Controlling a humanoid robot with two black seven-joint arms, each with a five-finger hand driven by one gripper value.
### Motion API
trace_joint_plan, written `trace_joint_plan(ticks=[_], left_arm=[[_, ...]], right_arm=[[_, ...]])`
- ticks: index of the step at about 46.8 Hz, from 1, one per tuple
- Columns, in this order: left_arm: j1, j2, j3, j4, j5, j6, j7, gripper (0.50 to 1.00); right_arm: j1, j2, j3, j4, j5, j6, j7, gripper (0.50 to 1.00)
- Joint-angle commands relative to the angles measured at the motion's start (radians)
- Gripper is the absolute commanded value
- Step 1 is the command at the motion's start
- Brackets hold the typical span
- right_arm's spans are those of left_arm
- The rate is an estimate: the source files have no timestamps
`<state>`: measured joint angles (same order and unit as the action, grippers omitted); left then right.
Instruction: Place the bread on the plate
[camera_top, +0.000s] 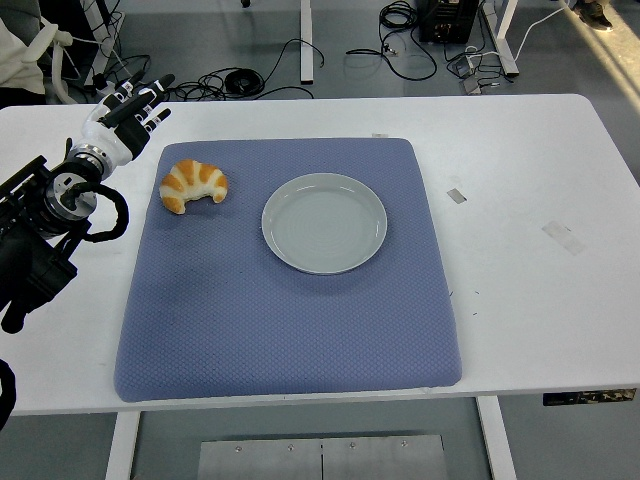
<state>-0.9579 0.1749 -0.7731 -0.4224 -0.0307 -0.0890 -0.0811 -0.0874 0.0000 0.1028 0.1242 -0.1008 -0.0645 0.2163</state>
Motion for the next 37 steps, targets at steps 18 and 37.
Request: trace_joint_plan(ticks=[18,37], left_arm=[[0.001,-0.002,0.000,-0.001,0.000,-0.011,0.000,0.983],[-0.005,-0.006,0.003,0.001,0.012,-0.005,-0.003,0.983]], right_arm=[[0.000,0.000,0.000,0.000,0.000,0.000,0.000,1.000],[0.000,0.000,0.000,0.000,0.000,0.000,0.000,1.000]])
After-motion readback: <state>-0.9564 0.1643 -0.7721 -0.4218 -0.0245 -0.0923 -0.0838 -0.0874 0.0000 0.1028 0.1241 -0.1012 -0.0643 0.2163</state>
